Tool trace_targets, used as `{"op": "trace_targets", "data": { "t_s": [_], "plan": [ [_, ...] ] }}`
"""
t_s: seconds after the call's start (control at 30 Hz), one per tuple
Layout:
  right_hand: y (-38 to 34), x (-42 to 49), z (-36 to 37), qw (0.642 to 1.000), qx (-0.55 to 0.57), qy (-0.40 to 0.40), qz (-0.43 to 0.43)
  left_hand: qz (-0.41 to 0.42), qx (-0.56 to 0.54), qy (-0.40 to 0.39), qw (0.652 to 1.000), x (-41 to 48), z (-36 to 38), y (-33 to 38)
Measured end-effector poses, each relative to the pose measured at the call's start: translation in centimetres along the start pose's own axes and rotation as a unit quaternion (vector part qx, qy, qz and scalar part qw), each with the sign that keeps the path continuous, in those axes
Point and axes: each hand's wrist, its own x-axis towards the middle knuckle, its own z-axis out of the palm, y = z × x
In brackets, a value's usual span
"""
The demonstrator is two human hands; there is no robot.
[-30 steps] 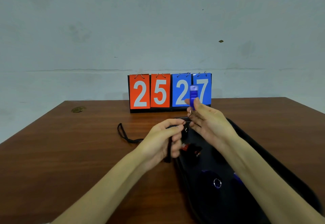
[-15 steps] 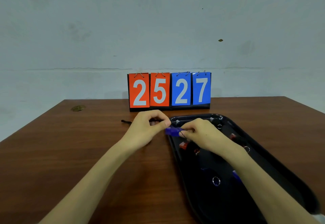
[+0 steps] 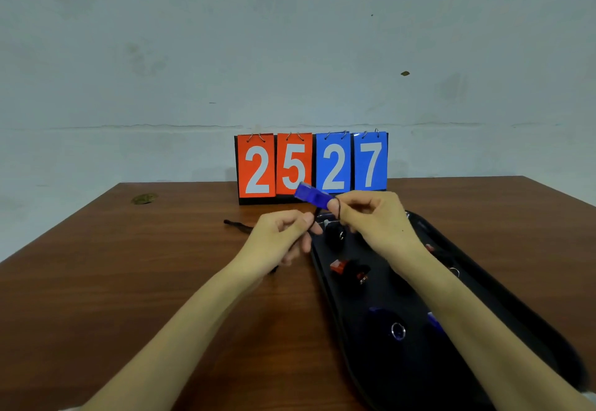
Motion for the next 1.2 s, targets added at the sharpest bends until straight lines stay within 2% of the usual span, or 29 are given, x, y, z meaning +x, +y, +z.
{"op": "trace_targets", "data": {
  "t_s": [0.1,0.2,0.3,0.43,0.5,0.6,0.73,0.93,1.03,1.2],
  "plan": [
    [0.7,0.3,0.0,0.992,-0.094,0.085,0.0,0.005,0.033,-0.035,0.999,-0.2,1.0,0.1],
    [1.2,0.2,0.0,0.961,-0.251,0.104,-0.052,0.021,0.063,-0.056,0.996,-0.5,1.6,0.4],
    [1.1,0.1,-0.1,0.927,-0.363,0.043,-0.079,0.05,0.09,-0.041,0.994,-0.6,1.5,0.7],
    [0.8,0.1,-0.2,0.904,-0.403,-0.093,-0.11,0.066,0.142,-0.005,0.988,-0.3,0.2,0.8],
    [0.9,0.1,-0.1,0.909,-0.373,-0.145,-0.114,0.064,0.146,0.013,0.987,-0.1,-0.5,0.9],
    [0.7,0.0,0.2,0.942,-0.26,-0.195,-0.085,0.043,0.124,0.045,0.99,0.2,-1.6,0.8],
    [0.3,-0.1,0.2,0.961,-0.168,-0.215,-0.053,-0.002,0.12,0.061,0.991,0.5,-2.1,0.2],
    [-0.5,-0.2,-0.5,0.982,-0.057,-0.18,-0.029,-0.084,0.047,0.008,0.995,0.7,-1.0,0.1],
    [-0.5,-0.1,-0.5,0.99,-0.017,-0.14,-0.022,-0.07,0.012,-0.05,0.996,0.6,-0.6,-0.1],
    [-0.1,0.2,-0.5,0.999,-0.036,-0.019,0.006,-0.02,0.042,-0.011,0.999,0.1,0.4,-0.3]
  ]
}}
